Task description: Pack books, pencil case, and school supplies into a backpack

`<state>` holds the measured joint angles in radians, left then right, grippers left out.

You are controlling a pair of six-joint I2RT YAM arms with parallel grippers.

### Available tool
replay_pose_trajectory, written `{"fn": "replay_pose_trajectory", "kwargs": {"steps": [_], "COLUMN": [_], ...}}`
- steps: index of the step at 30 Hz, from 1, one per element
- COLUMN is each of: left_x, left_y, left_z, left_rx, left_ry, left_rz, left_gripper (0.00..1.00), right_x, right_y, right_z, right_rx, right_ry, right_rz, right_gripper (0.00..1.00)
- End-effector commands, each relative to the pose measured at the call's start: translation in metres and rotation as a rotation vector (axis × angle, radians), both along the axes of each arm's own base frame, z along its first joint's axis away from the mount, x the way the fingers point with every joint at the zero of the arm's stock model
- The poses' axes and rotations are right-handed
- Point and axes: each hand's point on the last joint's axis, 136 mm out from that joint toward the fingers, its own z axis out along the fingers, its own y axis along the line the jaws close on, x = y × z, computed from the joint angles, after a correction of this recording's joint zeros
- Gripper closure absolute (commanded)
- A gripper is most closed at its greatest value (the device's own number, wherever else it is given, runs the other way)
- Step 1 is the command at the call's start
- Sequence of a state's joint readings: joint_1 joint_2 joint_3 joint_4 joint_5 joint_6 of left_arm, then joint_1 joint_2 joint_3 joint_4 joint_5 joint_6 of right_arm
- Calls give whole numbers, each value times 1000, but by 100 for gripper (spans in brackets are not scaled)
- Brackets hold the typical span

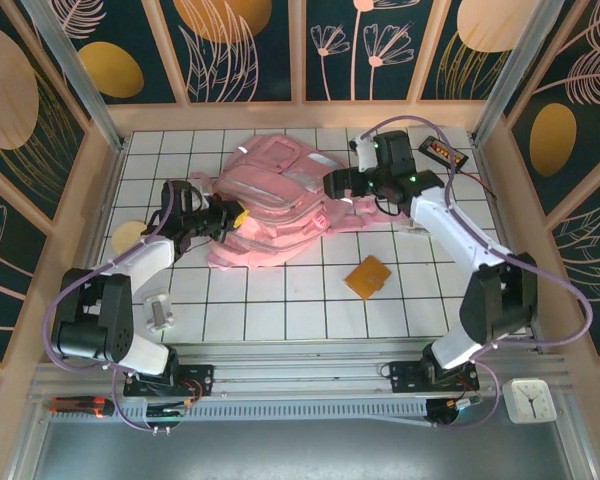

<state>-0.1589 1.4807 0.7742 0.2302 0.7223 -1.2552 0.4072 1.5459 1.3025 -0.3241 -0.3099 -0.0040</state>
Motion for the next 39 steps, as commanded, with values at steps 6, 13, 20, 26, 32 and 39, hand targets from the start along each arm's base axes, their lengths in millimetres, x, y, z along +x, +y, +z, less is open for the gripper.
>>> {"fn": "replay_pose_trajectory", "kwargs": {"steps": [6,13,20,26,32,39], "left_x": [-1,-3,-1,2,6,13], "left_y": [-3,-3,-4,-5,-6,-7], "left_z": [31,28,29,34,40,43], "left_rx": [-54,-64,-70,-86,-98,-111], "left_ry": [-111,-100,-97,-101,-107,-110], "left_rz": [-20,-18,-21,-20,-17,-10], "left_gripper": [98,97,98,98,98,98], "right_x": [-8,-13,-9,1,-8,-23], "right_y": [73,96,107,103,105,108], "right_z": [-42,-64,-81,-92,-83,-78], "right_rx": [4,1,42,79,151,190], "right_ry": [41,108,194,263,303,348], "right_rz": [305,386,428,404,452,491], "right_gripper": [8,10,9,9,10,17]}}
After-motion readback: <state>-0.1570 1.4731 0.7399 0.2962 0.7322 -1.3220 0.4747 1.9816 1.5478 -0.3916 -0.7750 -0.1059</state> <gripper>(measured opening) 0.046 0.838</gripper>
